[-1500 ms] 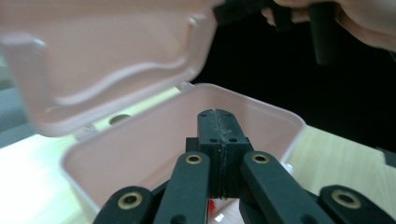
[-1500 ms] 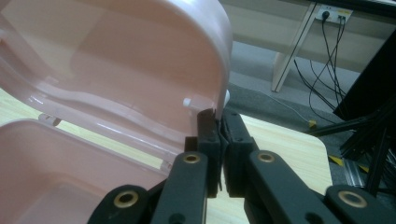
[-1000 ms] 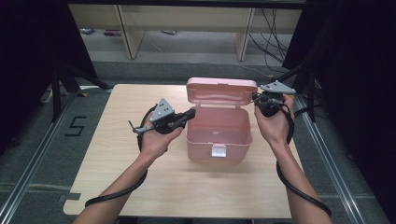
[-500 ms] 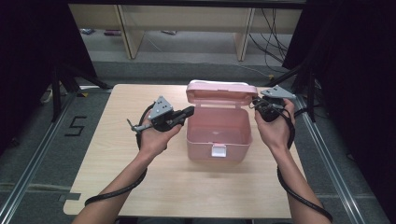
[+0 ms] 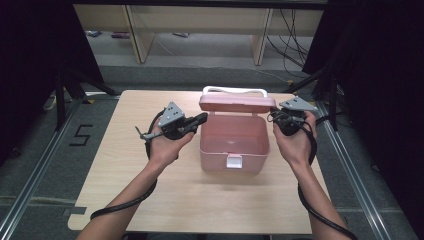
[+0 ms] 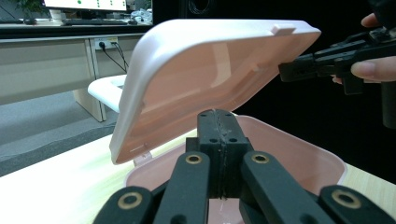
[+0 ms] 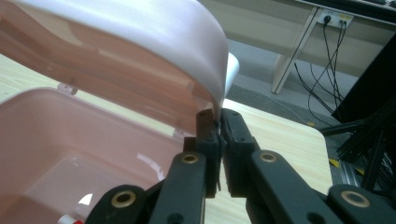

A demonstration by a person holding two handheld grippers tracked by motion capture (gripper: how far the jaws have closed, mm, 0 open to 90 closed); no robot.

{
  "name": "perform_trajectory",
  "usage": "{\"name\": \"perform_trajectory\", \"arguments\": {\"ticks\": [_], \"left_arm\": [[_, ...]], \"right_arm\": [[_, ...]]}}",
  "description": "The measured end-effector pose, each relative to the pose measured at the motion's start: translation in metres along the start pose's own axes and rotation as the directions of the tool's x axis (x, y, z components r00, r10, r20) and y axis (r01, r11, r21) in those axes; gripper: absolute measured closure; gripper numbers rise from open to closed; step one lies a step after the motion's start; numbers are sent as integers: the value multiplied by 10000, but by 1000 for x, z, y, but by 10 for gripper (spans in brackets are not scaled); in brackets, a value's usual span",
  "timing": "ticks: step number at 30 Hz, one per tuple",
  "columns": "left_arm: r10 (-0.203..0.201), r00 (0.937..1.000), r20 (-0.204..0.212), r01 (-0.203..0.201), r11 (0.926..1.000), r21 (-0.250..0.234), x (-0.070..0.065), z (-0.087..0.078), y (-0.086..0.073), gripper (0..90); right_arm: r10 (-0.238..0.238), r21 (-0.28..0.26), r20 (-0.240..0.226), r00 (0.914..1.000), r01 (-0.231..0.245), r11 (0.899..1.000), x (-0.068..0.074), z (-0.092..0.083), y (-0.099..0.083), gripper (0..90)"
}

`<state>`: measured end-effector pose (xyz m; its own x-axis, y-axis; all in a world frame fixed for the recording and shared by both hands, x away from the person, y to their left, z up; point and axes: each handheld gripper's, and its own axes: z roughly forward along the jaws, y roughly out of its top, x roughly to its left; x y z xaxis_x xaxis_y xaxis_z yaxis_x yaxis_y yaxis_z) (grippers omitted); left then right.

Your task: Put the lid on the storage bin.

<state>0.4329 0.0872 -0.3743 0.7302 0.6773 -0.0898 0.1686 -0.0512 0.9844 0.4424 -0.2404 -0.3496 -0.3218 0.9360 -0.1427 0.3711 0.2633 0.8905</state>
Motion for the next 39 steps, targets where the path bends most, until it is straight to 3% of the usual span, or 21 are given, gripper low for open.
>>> {"name": "perform_trajectory", "arguments": {"ticks": [1,4,12,13,19,23,25,27,29,31,33,35,39], "left_arm": [[-29,10000,-4,29,10000,4,0,0,0,899],[-28,10000,0,28,10000,24,0,0,-1,899],[-35,10000,-26,35,10000,46,0,1,-2,899],[-45,10000,-29,45,10000,45,0,1,-2,899],[-18,10000,14,18,10000,82,-1,1,-4,899],[8,10000,34,-8,9999,119,-2,1,-5,899],[10,10000,48,-10,9999,127,-2,0,-5,899],[22,10000,40,-22,9999,152,-2,0,-5,899],[35,10000,48,-36,9999,169,-2,0,-6,899],[51,10000,57,-52,9998,179,-3,-1,-6,899],[46,10000,59,-47,9998,178,-3,-1,-7,899],[47,10000,82,-48,9998,197,-4,-1,-7,899],[54,9999,123,-57,9996,265,-5,-1,-10,899]], "right_arm": [[166,-18,-54,9998,-167,9999,1,0,-1,872],[-76,-33,-59,10000,76,10000,1,-3,-5,869],[102,8,-85,9999,-102,9999,5,-7,-14,865],[-150,-2,-61,9999,150,9999,3,-8,-14,864],[56,89,-173,9998,-54,9999,6,-10,-19,854],[65,-34,-172,9998,-66,10000,6,-9,-23,800],[323,329,-382,9987,-310,9990,7,-12,-25,770],[186,335,-504,9986,-169,9993,6,-13,-28,758],[619,470,-558,9965,-593,9971,7,-17,-31,773],[545,423,-589,9968,-520,9978,6,-19,-35,823],[765,807,-914,9929,-692,9943,6,-23,-37,888],[1047,748,-1151,9878,-965,9925,5,-25,-41,900],[926,669,-1386,9860,-840,9942,5,-27,-41,900]]}}
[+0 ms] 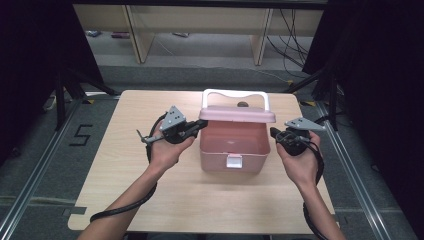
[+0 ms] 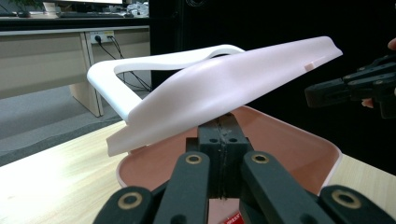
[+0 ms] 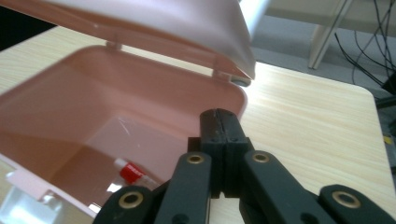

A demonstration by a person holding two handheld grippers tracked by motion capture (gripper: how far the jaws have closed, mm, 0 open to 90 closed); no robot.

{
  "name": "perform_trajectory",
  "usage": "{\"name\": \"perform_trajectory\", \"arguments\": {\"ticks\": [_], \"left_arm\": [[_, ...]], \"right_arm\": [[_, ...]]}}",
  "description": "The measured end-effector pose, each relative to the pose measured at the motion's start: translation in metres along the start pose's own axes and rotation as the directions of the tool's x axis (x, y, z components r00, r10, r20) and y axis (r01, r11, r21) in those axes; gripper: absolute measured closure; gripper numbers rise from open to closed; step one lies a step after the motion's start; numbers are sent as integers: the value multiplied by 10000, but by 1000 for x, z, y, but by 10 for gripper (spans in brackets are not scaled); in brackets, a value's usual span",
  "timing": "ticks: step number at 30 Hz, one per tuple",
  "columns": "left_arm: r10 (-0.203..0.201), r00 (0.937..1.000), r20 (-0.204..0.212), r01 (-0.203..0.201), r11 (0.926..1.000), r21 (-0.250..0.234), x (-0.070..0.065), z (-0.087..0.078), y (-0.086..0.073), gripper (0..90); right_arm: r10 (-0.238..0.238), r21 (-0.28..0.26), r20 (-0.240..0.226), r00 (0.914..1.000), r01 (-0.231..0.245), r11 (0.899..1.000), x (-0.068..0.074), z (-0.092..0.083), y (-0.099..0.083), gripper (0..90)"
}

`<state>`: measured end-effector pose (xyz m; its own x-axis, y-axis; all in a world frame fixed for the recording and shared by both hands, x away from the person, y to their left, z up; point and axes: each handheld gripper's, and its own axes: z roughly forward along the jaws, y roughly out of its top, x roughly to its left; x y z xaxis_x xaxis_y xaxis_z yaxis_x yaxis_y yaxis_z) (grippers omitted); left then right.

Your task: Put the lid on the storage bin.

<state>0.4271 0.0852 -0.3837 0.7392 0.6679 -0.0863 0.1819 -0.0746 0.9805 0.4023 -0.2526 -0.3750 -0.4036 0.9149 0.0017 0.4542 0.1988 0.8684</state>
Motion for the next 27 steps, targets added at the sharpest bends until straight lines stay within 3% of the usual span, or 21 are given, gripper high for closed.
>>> {"name": "perform_trajectory", "arguments": {"ticks": [4,5,8,9,12,14,15,17,18,19,23,24,27], "left_arm": [[31,10000,40,-31,9999,101,-1,-1,-4,899],[16,10000,54,-16,9999,156,-2,-1,-5,899],[56,10000,75,-58,9996,262,-2,-1,-8,899],[57,9999,85,-60,9995,320,-2,-2,-9,899],[40,10000,81,-43,9993,375,-3,-2,-12,899],[42,9999,124,-47,9991,431,-3,-3,-15,899],[40,9999,153,-47,9989,477,-4,-3,-17,899],[39,9998,209,-51,9983,586,-5,-4,-20,898],[26,9997,235,-40,9982,603,-5,-5,-22,898],[-1,9997,250,-15,9981,623,-5,-6,-23,898],[151,9993,343,-175,9972,723,-6,-16,-28,898],[168,9993,335,-192,9971,736,-6,-18,-29,898],[203,9995,236,-219,9974,682,-2,-31,-33,898]], "right_arm": [[45,-69,-78,10000,-45,10000,7,0,-1,900],[-192,-248,-159,9997,188,9995,7,1,-1,900],[-1,-234,-96,10000,-1,9997,10,0,-1,900],[-183,-557,-15,9998,182,9983,9,2,-2,900],[-207,-323,-127,9997,203,9993,9,1,-3,900],[4,-566,30,10000,-3,9984,12,2,-5,900],[-179,-379,-82,9998,176,9991,10,1,-5,900],[-231,-492,-113,9997,225,9985,11,1,-5,900],[-20,-479,-116,9999,15,9989,13,1,-6,900],[-123,-436,-102,9999,118,9990,12,0,-6,900],[-89,-427,-180,9998,81,9991,12,0,-9,900],[-366,-486,-118,9993,360,9982,11,1,-9,900],[-110,-389,-35,9999,109,9992,13,0,-11,900]]}}
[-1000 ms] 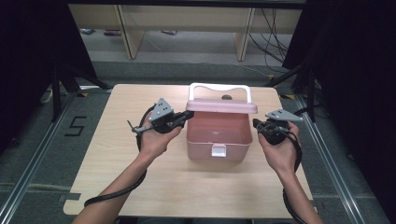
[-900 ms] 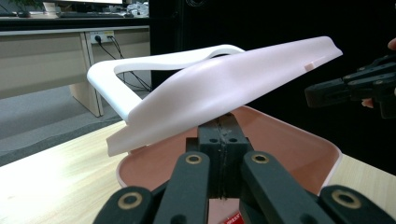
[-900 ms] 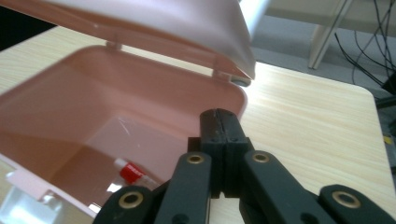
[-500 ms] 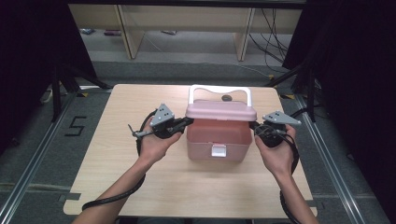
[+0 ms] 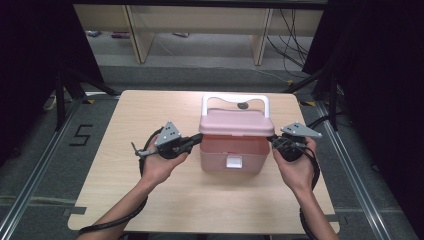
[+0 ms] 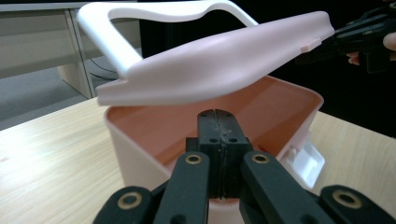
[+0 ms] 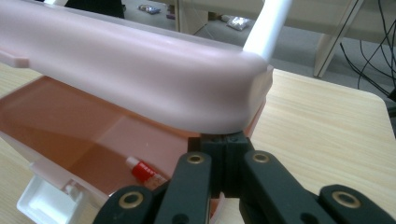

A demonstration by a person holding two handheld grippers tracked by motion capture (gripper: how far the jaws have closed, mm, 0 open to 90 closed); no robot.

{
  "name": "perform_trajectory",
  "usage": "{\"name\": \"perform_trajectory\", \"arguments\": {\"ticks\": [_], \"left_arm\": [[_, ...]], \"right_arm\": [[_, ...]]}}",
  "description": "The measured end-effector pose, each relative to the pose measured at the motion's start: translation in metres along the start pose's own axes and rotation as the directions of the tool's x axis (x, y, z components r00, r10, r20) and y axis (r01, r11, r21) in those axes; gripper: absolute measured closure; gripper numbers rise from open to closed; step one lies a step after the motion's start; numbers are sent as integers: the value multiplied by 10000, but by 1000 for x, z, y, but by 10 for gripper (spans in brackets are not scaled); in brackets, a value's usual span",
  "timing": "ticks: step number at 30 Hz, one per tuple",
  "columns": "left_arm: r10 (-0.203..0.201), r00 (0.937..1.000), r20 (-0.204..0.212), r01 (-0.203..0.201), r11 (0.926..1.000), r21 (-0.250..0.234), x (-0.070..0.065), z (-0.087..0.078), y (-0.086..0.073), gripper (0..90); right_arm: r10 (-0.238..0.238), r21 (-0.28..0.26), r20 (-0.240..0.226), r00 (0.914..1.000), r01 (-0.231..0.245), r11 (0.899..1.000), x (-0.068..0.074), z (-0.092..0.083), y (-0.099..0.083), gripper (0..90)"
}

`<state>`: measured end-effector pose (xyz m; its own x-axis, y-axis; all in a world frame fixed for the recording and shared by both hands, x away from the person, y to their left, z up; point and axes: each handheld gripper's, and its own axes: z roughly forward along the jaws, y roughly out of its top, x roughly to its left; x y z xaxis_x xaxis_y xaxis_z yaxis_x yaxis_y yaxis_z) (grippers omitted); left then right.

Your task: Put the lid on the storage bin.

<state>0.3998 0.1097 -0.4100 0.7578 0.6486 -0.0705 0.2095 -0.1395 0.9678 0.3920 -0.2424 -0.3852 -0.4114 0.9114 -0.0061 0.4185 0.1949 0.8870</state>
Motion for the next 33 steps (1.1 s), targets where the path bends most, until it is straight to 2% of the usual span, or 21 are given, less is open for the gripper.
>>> {"name": "perform_trajectory", "arguments": {"ticks": [1,3,4,5,7,8,9,11,12,13,14,18,19,22,25,26,27,28,29,31,33], "left_arm": [[9,10000,-49,-9,10000,-28,2,-3,-1,898],[-56,9997,-251,52,9999,-164,7,-15,-2,898],[-79,9993,-364,71,9997,-215,10,-20,-3,897],[-66,9991,-417,55,9997,-258,12,-24,-3,898],[-36,9982,-603,16,9995,-321,17,-34,-4,898],[-77,9975,-701,54,9994,-340,19,-39,-5,897],[-93,9970,-771,67,9994,-347,21,-42,-6,898],[-134,9961,-878,97,9991,-420,24,-48,-8,898],[-155,9955,-935,116,9990,-423,26,-51,-9,898],[-204,9949,-991,161,9989,-442,27,-53,-10,897],[-254,9943,-1033,206,9987,-473,29,-55,-11,897],[-307,9933,-1115,254,9985,-480,32,-59,-13,898],[-330,9931,-1122,277,9984,-487,32,-59,-13,897],[-395,9935,-1070,340,9980,-526,31,-60,-17,898],[-424,9937,-1038,384,9984,-407,29,-60,-21,898],[-444,9936,-1037,405,9984,-393,29,-60,-22,897],[-465,9936,-1028,430,9984,-360,29,-60,-24,898],[-507,9935,-1015,469,9981,-390,28,-59,-25,897],[-541,9933,-1019,508,9981,-347,28,-60,-26,897],[-531,9935,-1008,503,9983,-305,27,-60,-29,897],[-591,9931,-1015,563,9979,-308,26,-60,-31,898]], "right_arm": [[-219,67,31,9998,219,9997,-2,-1,0,900],[92,140,-153,9998,-90,9999,0,-1,-2,900],[-254,51,28,9997,253,9997,-3,-1,-3,900],[-21,158,-37,10000,22,9999,-1,0,-5,900],[-48,152,-41,10000,49,9999,-2,0,-7,900],[210,352,-75,9998,-207,9992,0,-2,-8,900],[-160,148,-2,9999,160,9998,-3,-1,-10,900],[172,375,-65,9998,-169,9992,-1,-2,-13,900],[-32,259,-54,10000,33,9997,-3,-1,-14,900],[5,277,-62,10000,-3,9996,-3,0,-15,900],[249,346,-24,9997,-248,9991,0,-1,-16,900],[207,338,-99,9997,-204,9992,-1,0,-16,900],[-37,282,80,10000,35,9996,-2,-1,-15,900],[-165,299,78,9998,163,9994,-1,0,-15,900],[-92,398,94,9999,89,9992,0,-1,-17,900],[142,434,70,9999,-145,9990,2,-1,-18,900],[-78,539,80,9999,73,9985,1,-2,-19,900],[60,612,41,10000,-62,9981,2,-1,-22,900],[-76,703,101,9999,69,9975,0,-3,-23,900],[364,744,39,9993,-366,9966,3,-2,-29,900],[74,599,59,10000,-77,9982,2,-4,-30,900]]}}
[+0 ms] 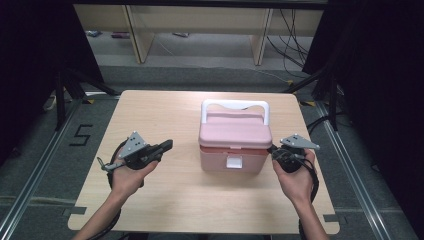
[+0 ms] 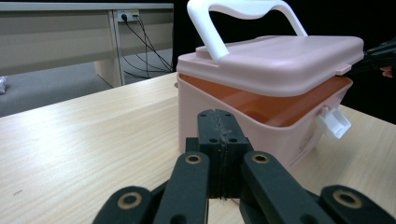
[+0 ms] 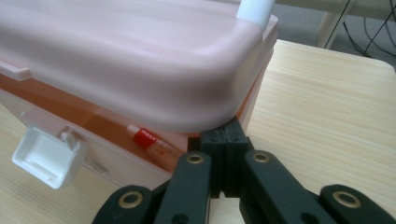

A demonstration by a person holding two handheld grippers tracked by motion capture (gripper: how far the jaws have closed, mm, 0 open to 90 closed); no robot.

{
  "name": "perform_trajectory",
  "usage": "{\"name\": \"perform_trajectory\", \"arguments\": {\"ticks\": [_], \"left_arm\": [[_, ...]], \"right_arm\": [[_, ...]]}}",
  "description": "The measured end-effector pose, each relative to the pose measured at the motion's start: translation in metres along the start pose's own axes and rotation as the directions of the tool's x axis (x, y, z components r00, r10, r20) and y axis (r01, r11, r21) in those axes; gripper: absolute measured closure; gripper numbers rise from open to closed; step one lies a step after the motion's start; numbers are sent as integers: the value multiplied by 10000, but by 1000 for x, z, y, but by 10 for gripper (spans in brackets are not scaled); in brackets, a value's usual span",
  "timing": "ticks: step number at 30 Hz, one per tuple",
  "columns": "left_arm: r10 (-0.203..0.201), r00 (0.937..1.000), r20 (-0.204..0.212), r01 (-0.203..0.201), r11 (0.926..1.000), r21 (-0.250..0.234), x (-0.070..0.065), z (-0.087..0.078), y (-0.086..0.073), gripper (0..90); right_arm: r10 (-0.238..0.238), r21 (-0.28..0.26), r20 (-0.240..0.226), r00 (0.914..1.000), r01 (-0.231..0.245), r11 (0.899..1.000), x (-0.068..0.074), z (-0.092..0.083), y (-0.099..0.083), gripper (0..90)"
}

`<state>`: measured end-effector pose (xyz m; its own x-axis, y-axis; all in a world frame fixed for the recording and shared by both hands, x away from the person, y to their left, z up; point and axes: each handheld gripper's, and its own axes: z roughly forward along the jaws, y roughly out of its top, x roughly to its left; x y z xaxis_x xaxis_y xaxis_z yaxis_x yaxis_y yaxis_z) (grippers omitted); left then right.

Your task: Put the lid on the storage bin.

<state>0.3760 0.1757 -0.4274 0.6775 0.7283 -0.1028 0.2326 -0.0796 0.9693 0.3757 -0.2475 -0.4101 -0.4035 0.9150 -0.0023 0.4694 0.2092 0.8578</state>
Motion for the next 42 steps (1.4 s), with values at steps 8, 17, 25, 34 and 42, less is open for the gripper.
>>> {"name": "perform_trajectory", "arguments": {"ticks": [8,17,25,34,42], "left_arm": [[-54,10000,-16,54,10000,-44,0,-1,-1,897],[-99,9999,12,99,9999,126,0,2,-8,897],[-195,9997,-129,196,9998,70,4,-1,-14,897],[-288,9959,-861,283,9996,-72,23,-20,-28,895],[-628,9819,-1787,596,9980,-233,45,-40,-47,881]], "right_arm": [[-129,-133,319,9994,133,9998,-1,-11,2,900],[-53,-175,598,9982,64,9998,-8,-23,-4,900],[396,-34,783,9961,-394,9992,-13,-29,-15,900],[557,74,1304,9899,-572,9983,-33,-30,-42,900],[1003,240,1825,9781,-1064,9940,-51,-31,-69,900]]}}
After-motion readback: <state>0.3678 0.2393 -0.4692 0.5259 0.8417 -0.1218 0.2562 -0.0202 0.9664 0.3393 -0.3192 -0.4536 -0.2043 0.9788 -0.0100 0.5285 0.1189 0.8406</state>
